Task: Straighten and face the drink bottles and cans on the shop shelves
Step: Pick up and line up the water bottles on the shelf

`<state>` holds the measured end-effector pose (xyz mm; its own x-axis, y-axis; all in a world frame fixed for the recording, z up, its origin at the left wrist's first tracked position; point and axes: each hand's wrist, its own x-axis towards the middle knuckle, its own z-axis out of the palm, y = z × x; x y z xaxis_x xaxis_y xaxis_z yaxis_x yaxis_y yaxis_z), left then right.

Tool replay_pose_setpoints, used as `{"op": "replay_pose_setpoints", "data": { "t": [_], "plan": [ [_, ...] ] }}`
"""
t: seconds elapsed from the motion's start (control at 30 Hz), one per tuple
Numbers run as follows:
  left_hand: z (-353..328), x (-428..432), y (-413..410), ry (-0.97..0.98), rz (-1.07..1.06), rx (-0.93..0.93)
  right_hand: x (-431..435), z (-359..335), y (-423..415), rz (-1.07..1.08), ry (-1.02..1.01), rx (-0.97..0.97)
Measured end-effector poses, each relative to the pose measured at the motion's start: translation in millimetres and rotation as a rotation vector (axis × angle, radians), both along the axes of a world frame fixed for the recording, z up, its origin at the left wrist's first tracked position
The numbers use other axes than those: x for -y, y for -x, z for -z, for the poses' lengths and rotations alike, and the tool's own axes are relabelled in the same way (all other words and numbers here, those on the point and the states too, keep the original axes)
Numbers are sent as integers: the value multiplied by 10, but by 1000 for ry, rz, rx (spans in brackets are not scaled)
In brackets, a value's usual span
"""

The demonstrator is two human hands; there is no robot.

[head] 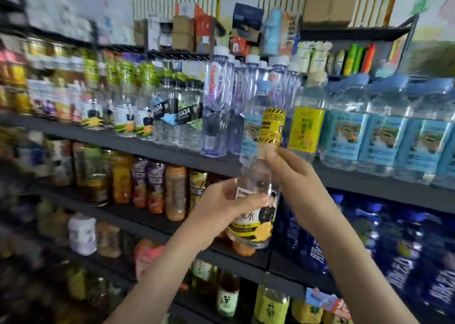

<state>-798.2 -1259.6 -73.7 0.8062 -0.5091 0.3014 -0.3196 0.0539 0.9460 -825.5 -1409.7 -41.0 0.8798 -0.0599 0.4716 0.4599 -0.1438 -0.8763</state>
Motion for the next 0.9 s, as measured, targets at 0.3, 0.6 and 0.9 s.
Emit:
{"op": "replay_pose_setpoints", "data": {
  "t": [0.3,0.6,0.9],
  "plan": [
    [-6,-1043,-237,70,-297,-12,-1102,69,-450,-174,72,-21],
    [-61,-2540,-844,-68,-369,91,-2650,76,-1145,-125,-9,88],
    [-114,-3571,-1714,-126,-610,294,-3803,-12,-1988,-2,-29,165]
  ]
}}
